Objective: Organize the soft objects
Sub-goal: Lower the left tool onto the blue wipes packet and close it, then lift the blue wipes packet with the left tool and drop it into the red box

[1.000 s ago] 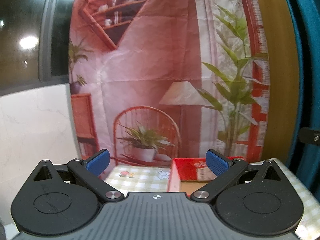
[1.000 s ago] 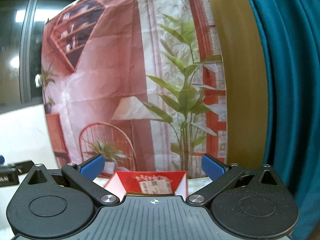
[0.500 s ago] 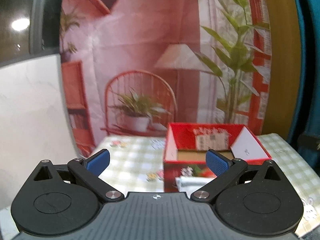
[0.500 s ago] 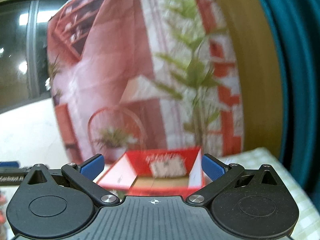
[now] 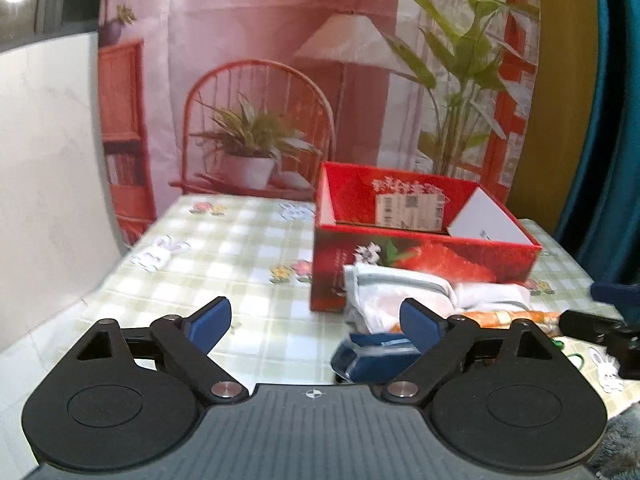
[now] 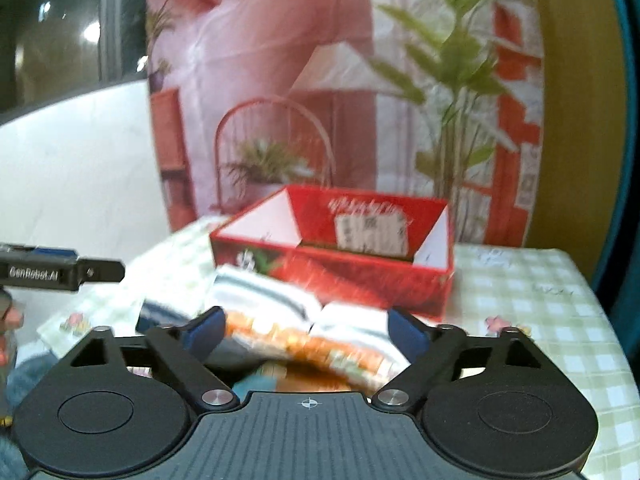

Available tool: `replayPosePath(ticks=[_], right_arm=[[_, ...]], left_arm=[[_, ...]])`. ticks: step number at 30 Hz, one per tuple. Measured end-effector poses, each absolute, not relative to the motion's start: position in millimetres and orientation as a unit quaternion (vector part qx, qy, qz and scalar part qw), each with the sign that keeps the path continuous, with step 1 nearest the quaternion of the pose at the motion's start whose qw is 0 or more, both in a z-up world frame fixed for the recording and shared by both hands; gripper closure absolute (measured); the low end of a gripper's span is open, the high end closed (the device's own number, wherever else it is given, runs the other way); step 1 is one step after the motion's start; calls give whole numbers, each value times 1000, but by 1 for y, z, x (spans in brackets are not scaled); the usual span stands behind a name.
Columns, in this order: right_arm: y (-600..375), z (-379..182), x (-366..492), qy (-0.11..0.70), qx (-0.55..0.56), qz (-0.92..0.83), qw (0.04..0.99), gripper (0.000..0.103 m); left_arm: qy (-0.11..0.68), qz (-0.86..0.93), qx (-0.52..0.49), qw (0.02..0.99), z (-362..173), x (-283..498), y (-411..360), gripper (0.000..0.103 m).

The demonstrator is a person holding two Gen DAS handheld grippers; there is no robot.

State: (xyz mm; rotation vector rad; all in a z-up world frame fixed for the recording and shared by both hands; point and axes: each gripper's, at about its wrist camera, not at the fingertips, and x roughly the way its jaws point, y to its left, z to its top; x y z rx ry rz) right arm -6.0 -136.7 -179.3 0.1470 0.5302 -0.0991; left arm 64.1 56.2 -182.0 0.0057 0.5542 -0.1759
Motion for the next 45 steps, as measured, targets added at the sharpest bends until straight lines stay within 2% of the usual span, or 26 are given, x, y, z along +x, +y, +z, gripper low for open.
replayPosePath(ticks=[4, 6, 10, 14, 16, 17, 19, 20, 21, 24, 31, 36, 37, 39, 40, 45], right_arm=[[-129, -188, -1, 283, 61, -21, 957, 43], [-128, -190, 1, 289, 59, -6, 955, 50], [-122, -194, 8, 298, 40, 14, 954, 52], [-115, -199, 20, 304, 13, 26, 952, 52], [-114, -202, 26, 305, 3, 33, 952, 57], [-112, -204, 29, 306, 0, 39, 951, 65], [-111, -206, 31, 304, -10, 40, 952, 68], [-110, -207, 32, 301, -14, 39, 953, 73], [-112, -207, 32, 299, -14, 38, 953, 79], [-119, -207, 35, 297, -1, 39, 954, 80], [-125, -214, 47, 304, -3, 35, 952, 72], [-128, -223, 54, 313, 6, 41, 949, 73], [-128, -224, 55, 314, 7, 43, 949, 74], [-130, -226, 58, 313, 10, 43, 949, 89], [-132, -227, 59, 313, 12, 38, 949, 92], [-143, -229, 62, 311, 40, 32, 949, 95]], left_arm=[[290, -120, 18, 949, -196, 66, 50, 11], [291, -130, 32, 947, -201, 67, 45, 16], [298, -146, 27, 943, -208, 71, 41, 24], [313, -158, 13, 936, -214, 79, 40, 40], [319, -167, -5, 933, -216, 84, 42, 46], [320, -172, -13, 932, -217, 87, 44, 49], [317, -176, -20, 932, -217, 89, 42, 50], [315, -180, -22, 932, -218, 92, 41, 51], [314, -185, -24, 931, -218, 93, 41, 51], [314, -204, -30, 927, -220, 97, 38, 50], [303, -223, -42, 926, -226, 107, 40, 49], [297, -228, -40, 926, -229, 110, 42, 37], [297, -228, -43, 926, -229, 111, 43, 36], [298, -223, -50, 927, -229, 113, 46, 34], [298, -218, -57, 928, -230, 114, 48, 33], [296, -236, -73, 923, -232, 115, 51, 27]])
